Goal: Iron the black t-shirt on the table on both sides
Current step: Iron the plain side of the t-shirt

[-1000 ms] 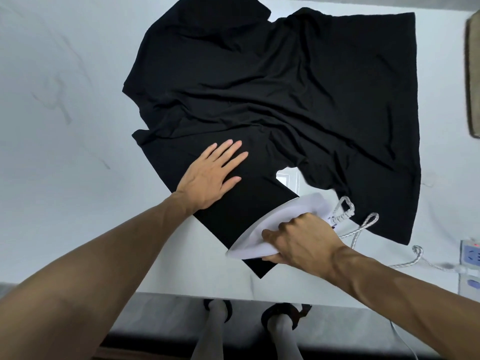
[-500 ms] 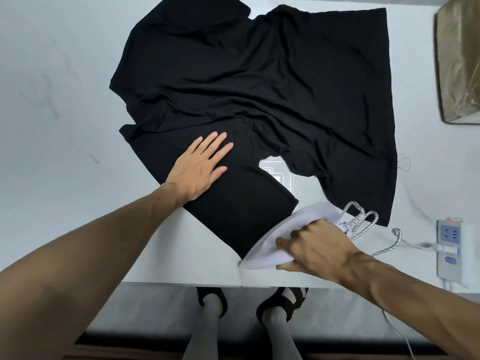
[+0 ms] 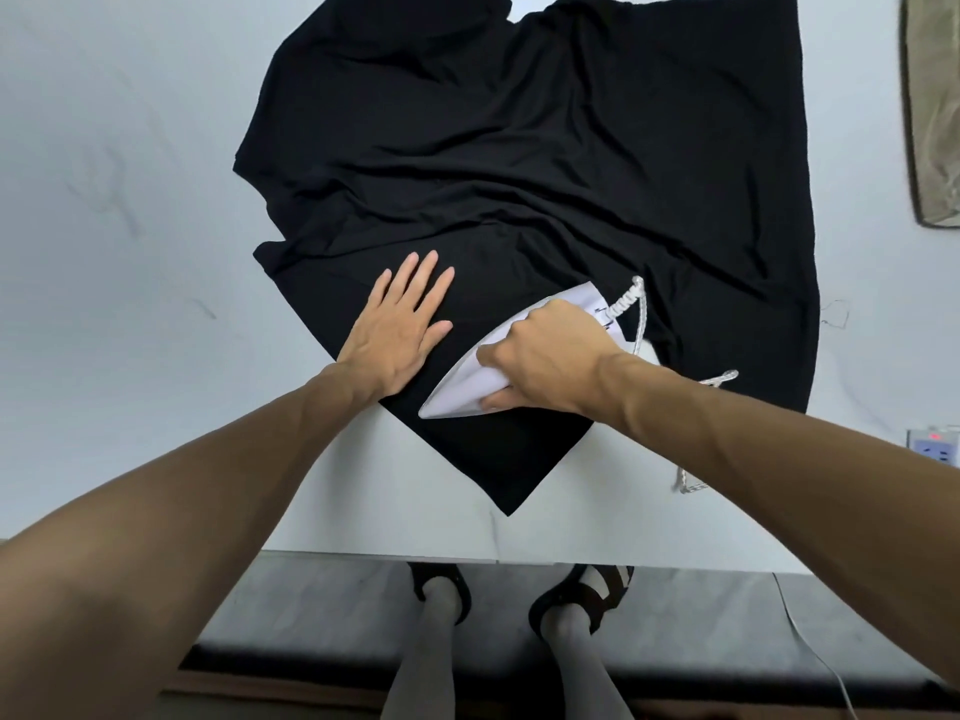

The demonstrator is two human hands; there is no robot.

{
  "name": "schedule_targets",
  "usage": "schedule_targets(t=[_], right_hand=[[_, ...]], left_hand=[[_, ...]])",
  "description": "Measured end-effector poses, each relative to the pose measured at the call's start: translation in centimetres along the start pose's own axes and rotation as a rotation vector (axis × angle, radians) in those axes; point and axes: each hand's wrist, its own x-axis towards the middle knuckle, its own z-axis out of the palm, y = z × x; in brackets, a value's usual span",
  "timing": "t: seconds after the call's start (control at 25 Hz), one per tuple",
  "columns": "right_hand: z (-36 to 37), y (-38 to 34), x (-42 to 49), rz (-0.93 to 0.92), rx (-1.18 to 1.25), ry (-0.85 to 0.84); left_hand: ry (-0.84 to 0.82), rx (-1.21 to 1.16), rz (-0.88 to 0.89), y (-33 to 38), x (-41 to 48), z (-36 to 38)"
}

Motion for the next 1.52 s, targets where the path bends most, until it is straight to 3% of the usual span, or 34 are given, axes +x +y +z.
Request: schedule_targets(t=[0.32,0.64,0.84,0.96,1.08,1.16,1.32,1.44,1.52], right_hand=[[1.9,0.2,-4.3,0.062,0.046,-0.055],[4.4,-0.6,-8.8,-0.03,0.055,-0.075],[3.6,-1.0,-9.5,-0.027,0.126,-0.134],[2.0,-2.0,-5.8,-0.044,0.107,-0.018],[-0.2,-4.6,-1.7,-0.099,0.037,0.088],[-0.4,-5.5,-0.6,-0.068,0.055,-0.071],[0.4,-5.2,-3.5,-0.102,-0.012,0.01],[1.9,-4.9,-6.3,-0.116,0.038,-0.161],[2.6,-4.2,-8.3,-0.071,0.134,-0.191]], left_hand=[[0.023,0.054,-0.005,0.1,0.1,0.4],[-0.012,0.045,-0.007,0.1,0.0,-0.1],[-0.118,-0.121,0.017,-0.4,0.2,-1.4],[-0.145,-0.211,0.072,-1.8,0.2,-2.2],[-0.206,-0.073,0.104,-2.4,0.1,-2.2],[-0.218,-0.039,0.101,-2.4,0.3,-2.1],[-0.218,-0.071,0.082,-2.2,0.6,-2.6],[-0.252,-0.082,0.042,-1.4,0.5,-3.4],[-0.284,-0.097,-0.005,-0.5,0.6,-4.3]])
